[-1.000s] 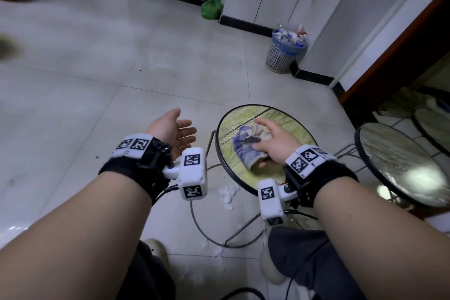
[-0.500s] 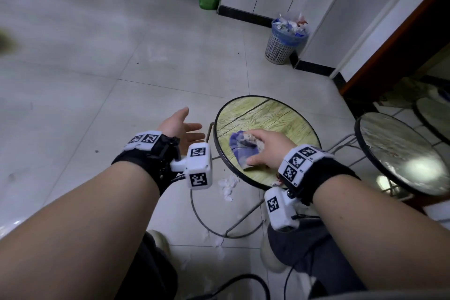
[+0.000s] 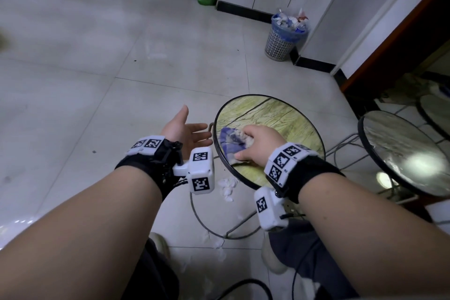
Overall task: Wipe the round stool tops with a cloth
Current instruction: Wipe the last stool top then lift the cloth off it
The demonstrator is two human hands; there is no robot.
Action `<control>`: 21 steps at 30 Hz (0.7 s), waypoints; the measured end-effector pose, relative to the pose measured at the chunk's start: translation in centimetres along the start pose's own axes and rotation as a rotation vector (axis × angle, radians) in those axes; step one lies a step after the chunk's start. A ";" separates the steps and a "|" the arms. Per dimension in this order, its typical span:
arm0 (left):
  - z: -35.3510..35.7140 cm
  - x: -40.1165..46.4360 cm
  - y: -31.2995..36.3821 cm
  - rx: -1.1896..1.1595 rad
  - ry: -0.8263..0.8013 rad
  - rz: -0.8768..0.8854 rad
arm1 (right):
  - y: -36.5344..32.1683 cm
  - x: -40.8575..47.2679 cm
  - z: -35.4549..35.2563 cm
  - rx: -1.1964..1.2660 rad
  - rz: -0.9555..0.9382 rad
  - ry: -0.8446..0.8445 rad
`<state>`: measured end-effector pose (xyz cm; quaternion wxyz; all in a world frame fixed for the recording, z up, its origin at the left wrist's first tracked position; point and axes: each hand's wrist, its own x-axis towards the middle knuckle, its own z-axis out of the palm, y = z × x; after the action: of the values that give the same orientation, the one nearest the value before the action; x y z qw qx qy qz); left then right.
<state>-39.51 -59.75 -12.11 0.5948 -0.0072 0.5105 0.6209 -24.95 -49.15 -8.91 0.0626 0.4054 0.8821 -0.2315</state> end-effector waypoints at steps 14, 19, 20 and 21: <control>-0.7 0.5 0.6 -0.023 -0.032 -0.033 | -0.9 0.5 -0.6 -0.068 0.017 -0.028; -0.4 0.3 0.8 -0.019 -0.025 -0.035 | -0.7 0.5 -0.6 -0.050 0.027 -0.017; -0.3 0.3 0.8 -0.022 -0.021 -0.035 | -0.7 0.5 -0.6 -0.049 0.027 -0.016; -0.3 0.3 0.7 -0.025 -0.013 -0.034 | -0.7 0.5 -0.5 -0.048 0.030 -0.013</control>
<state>-40.31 -59.54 -11.95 0.6084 -0.0192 0.4987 0.6171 -25.73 -48.97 -8.38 0.0816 0.4153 0.8809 -0.2118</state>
